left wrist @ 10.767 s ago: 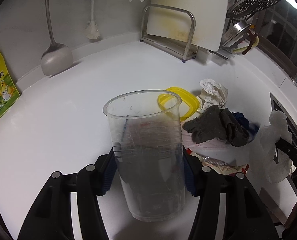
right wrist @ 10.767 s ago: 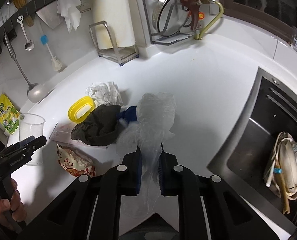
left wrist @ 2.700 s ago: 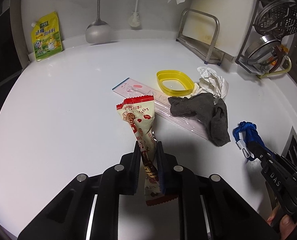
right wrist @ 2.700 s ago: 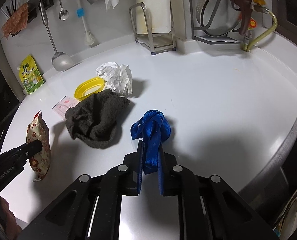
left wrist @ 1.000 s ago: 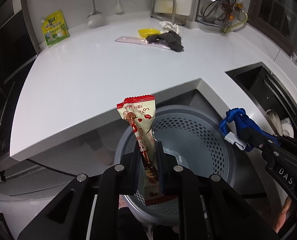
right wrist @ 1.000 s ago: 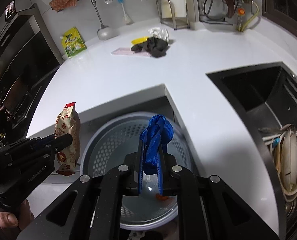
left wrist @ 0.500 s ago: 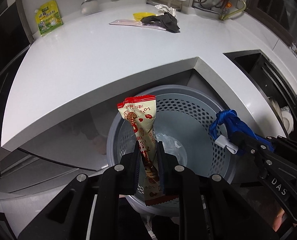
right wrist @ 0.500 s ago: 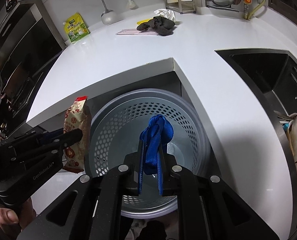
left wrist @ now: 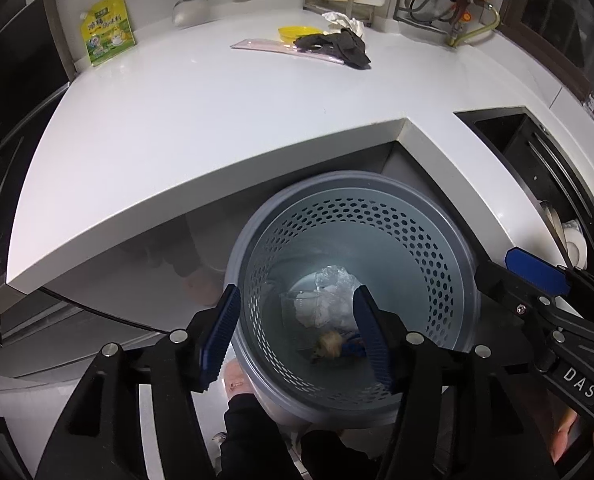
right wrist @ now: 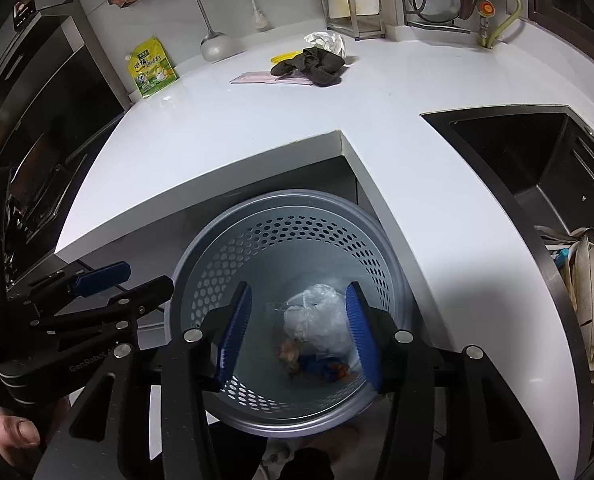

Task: Collect trash
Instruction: 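Open both tools to drop the wrapper and ribbon into the wastebasket, then move both open tools back to the remaining trash on the counter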

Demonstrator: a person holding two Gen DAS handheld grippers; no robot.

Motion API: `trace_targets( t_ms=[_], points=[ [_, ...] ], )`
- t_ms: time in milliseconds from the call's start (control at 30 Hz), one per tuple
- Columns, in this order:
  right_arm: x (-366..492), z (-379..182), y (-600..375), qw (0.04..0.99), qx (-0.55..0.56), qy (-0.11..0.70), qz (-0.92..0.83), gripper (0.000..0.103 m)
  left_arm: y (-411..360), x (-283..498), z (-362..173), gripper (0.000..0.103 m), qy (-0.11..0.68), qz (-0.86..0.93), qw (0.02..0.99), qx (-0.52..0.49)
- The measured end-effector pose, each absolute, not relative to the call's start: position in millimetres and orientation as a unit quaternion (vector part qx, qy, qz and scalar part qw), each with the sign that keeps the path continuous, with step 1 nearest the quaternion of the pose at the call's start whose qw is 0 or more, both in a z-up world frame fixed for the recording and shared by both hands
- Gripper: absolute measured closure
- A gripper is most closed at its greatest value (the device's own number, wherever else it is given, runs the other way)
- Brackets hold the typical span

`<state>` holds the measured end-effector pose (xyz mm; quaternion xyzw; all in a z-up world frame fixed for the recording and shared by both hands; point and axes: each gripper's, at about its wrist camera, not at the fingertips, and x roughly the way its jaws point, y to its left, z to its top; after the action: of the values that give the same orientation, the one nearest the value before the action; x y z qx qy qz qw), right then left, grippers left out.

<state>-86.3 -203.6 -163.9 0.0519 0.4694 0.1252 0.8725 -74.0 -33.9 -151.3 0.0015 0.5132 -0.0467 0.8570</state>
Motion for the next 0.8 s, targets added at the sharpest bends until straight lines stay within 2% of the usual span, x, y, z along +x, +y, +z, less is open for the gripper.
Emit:
trace_targets(
  t_ms=[100, 233, 333, 433, 567, 800],
  points=[
    [-86, -162, -205, 0.873, 0.054, 0.469, 0.125, 0.051, -34, -73, -147, 0.041, 0.51, -0.045, 0.859, 0.003],
    [-84, -155, -210, 0.877, 0.053, 0.464, 0.117, 0.04, -32, -72, -134, 0.036, 0.5, -0.041, 0.865, 0.005],
    [-82, -149, -215, 0.878, 0.056, 0.461, 0.114, 0.037, -28, -71, -122, 0.029, 0.489, -0.036, 0.872, 0.006],
    [-81, -139, -220, 0.884, 0.055, 0.45, 0.111, 0.033, -23, -69, -109, 0.027, 0.478, -0.031, 0.878, 0.005],
    [-78, -126, -221, 0.892, 0.057, 0.435, 0.109, 0.031, -16, -65, -93, 0.019, 0.461, -0.018, 0.887, 0.002],
    [-66, -100, -215, 0.91, 0.046, 0.399, 0.103, 0.026, 2, -56, -68, 0.012, 0.434, 0.001, 0.901, -0.008]
  ],
)
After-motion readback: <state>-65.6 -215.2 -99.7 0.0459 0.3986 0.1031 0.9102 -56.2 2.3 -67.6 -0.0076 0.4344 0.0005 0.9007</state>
